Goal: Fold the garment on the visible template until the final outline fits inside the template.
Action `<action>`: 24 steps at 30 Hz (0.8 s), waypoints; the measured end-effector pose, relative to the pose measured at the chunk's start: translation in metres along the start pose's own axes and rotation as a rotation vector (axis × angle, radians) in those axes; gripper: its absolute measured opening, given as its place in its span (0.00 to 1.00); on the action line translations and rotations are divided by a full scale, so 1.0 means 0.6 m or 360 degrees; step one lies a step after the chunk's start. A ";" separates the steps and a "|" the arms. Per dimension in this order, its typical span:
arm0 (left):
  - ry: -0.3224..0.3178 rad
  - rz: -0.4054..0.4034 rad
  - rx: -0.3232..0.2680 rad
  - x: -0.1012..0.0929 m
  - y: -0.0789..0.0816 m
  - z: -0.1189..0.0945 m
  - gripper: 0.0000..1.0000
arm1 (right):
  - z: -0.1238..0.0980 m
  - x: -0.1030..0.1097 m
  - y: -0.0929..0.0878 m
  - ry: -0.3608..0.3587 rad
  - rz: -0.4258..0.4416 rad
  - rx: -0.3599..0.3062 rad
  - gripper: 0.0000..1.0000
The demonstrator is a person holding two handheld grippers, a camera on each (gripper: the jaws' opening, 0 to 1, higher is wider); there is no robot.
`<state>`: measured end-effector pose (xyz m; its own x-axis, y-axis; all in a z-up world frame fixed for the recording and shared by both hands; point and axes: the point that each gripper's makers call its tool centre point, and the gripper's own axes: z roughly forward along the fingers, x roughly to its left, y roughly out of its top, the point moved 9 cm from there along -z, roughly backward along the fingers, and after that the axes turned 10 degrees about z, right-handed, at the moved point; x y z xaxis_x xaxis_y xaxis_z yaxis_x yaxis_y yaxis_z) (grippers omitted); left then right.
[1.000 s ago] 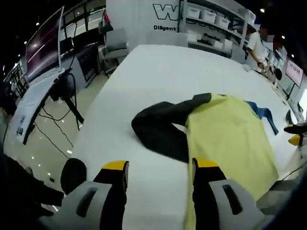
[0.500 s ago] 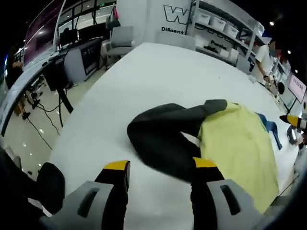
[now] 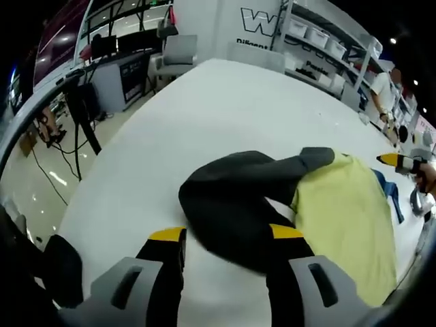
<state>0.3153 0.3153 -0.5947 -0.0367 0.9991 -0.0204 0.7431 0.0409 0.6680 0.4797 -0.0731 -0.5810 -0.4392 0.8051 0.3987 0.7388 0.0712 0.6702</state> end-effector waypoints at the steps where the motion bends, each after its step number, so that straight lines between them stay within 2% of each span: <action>1: 0.0009 -0.0004 -0.0004 0.000 0.002 0.003 0.40 | 0.008 0.000 -0.002 0.0004 -0.0016 0.0029 0.41; 6: 0.0054 -0.0019 -0.0022 0.001 0.002 0.013 0.17 | 0.040 0.004 -0.011 -0.0003 -0.0055 0.0095 0.29; 9: 0.0037 -0.0054 -0.0015 0.004 -0.001 0.019 0.05 | 0.049 0.002 -0.015 -0.0011 -0.0045 0.0124 0.27; 12: 0.0019 -0.0075 -0.0011 0.005 -0.001 0.023 0.05 | 0.054 0.003 -0.014 -0.0028 -0.0069 0.0122 0.21; 16: 0.0000 -0.0075 -0.0007 0.006 0.001 0.023 0.05 | 0.058 0.004 -0.013 -0.0009 -0.0087 0.0118 0.00; 20: 0.0012 -0.0042 -0.0035 0.013 0.012 0.012 0.04 | 0.060 0.008 -0.016 -0.0019 -0.0177 0.0129 0.00; 24: 0.0124 0.0053 -0.0075 0.039 0.032 -0.006 0.04 | 0.052 0.012 -0.012 -0.0029 -0.0224 0.0116 0.00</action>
<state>0.3262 0.3395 -0.5793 -0.0654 0.9961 0.0592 0.7127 0.0051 0.7015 0.4869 -0.0493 -0.6025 -0.5319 0.7949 0.2921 0.7062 0.2260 0.6710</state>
